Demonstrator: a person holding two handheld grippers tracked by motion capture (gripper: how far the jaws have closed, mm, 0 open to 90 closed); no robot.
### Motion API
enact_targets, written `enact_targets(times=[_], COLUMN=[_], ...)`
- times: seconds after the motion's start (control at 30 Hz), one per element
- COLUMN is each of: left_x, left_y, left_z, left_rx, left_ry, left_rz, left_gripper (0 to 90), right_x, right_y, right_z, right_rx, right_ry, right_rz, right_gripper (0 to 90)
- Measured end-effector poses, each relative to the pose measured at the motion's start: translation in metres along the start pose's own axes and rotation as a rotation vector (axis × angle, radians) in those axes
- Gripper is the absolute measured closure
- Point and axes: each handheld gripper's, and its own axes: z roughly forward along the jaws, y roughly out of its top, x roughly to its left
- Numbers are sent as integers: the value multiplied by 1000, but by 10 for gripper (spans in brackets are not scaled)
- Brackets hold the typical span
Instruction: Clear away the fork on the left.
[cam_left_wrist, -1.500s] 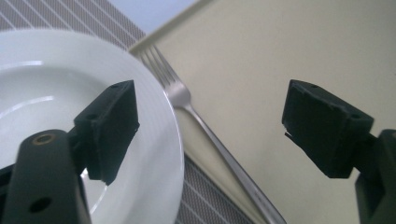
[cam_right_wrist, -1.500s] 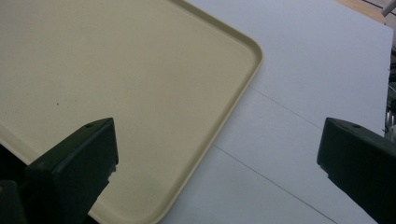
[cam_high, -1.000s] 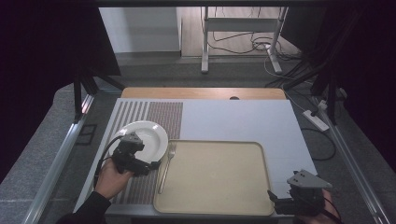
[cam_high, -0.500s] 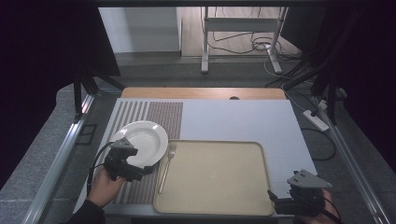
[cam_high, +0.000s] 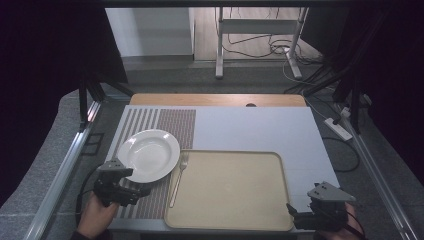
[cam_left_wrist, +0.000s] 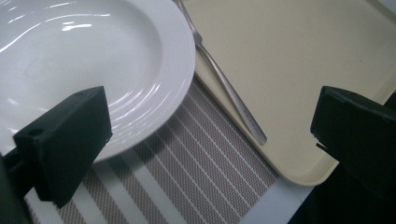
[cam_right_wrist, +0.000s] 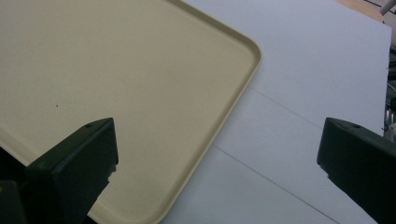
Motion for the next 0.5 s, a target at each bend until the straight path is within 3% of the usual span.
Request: enact_targets(times=[0.5], left_x=[0], left_y=[-27], left_z=[-24], left_rx=[-29], left_ry=[21], left_rz=[-54], left_gripper=[0], right_x=[-1], right_y=[0], right_z=[0], right_rx=[1], right_ry=[0], right_rz=[11], right_gripper=[0])
